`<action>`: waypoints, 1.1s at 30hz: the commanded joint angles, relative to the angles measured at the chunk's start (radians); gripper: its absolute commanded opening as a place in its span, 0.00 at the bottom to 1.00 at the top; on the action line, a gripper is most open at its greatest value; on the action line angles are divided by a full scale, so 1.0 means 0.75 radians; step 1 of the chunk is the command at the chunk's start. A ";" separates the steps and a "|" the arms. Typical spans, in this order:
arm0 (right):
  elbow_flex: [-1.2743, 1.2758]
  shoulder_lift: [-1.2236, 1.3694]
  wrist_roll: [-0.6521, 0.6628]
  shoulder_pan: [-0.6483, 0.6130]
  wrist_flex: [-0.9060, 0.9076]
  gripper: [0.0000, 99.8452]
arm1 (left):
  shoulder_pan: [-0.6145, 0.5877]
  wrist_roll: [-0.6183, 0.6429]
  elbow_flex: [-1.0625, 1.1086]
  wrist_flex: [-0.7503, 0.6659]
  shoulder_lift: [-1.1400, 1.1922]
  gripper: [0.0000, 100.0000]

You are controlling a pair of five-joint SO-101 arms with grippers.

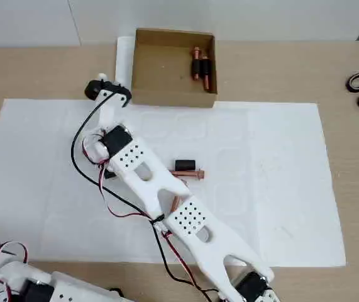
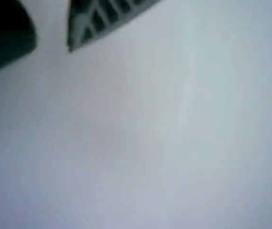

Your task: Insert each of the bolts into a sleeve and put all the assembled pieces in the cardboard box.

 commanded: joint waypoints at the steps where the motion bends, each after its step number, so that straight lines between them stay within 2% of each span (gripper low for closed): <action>1: -0.010 0.030 -0.006 0.026 -0.116 0.31 | 0.006 0.000 -0.007 0.006 -0.016 0.16; 6: -0.010 0.103 -0.002 0.026 -0.163 0.29 | 0.006 0.000 -0.007 0.006 -0.016 0.16; 8: -0.010 0.120 -0.004 0.036 -0.163 0.23 | 0.006 0.000 -0.007 0.006 -0.016 0.16; 12: -0.012 0.122 0.002 0.064 -0.179 0.01 | 0.006 0.000 -0.007 0.006 -0.016 0.16; 13: -0.012 0.122 0.002 0.073 -0.179 0.00 | 0.006 0.000 -0.007 0.006 -0.016 0.16; 15: -0.012 0.120 0.002 0.077 -0.169 0.03 | 0.006 0.000 -0.007 0.006 -0.016 0.16; 19: -0.014 0.116 0.004 0.089 -0.165 0.00 | 0.006 -0.002 -0.007 0.006 -0.016 0.16; 29: -0.102 -0.122 0.006 0.130 0.132 0.00 | 0.006 -0.002 -0.007 0.004 -0.016 0.16; 31: -0.102 -0.202 0.057 0.134 0.238 0.00 | 0.012 -0.002 -0.009 0.002 -0.016 0.16; 33: -0.096 -0.269 0.186 0.130 0.361 0.00 | 0.078 -0.006 -0.032 0.008 -0.016 0.16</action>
